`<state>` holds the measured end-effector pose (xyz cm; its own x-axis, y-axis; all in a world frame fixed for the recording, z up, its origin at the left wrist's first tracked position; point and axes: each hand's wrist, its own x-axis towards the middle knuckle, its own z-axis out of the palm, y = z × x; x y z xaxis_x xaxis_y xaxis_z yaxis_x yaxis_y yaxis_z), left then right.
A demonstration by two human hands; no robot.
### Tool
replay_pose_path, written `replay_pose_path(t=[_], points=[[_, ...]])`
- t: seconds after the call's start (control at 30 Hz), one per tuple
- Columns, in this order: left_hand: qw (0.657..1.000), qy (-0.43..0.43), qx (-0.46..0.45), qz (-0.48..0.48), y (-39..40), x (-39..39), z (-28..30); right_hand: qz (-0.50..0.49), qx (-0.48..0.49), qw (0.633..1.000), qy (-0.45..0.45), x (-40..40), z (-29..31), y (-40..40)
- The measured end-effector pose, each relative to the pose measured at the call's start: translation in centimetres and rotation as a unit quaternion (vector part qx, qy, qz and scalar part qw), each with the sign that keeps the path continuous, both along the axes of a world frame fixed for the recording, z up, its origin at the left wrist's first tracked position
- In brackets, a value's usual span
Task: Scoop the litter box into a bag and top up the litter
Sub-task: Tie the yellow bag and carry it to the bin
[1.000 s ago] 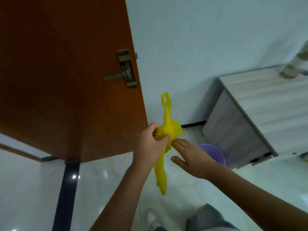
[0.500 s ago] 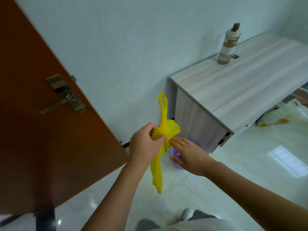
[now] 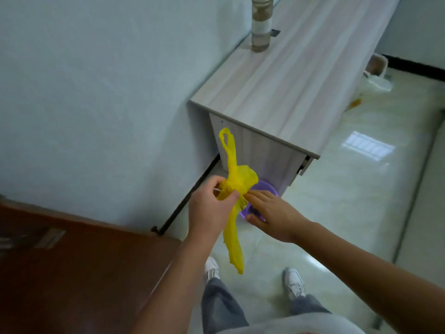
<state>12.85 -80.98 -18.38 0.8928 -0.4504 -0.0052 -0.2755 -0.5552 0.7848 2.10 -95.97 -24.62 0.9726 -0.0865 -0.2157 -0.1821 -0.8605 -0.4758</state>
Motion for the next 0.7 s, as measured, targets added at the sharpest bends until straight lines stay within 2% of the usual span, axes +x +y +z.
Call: replay_pose_path(t=[0.3,0.5,0.7], points=[[0.989,0.102,-0.014,-0.102,-0.5,6.5,-5.0,-0.152,0.053,0.987,-0.008,3.4,-4.7,2.7],[0.984,0.163,-0.012,-0.070,-1.2,7.4,-11.5,-0.182,0.087,0.979,-0.002,4.9,-12.2,3.3],[0.978,0.207,0.009,-0.028,-1.7,7.9,-21.3,-0.177,0.120,0.977,0.015,5.3,-22.4,2.5]])
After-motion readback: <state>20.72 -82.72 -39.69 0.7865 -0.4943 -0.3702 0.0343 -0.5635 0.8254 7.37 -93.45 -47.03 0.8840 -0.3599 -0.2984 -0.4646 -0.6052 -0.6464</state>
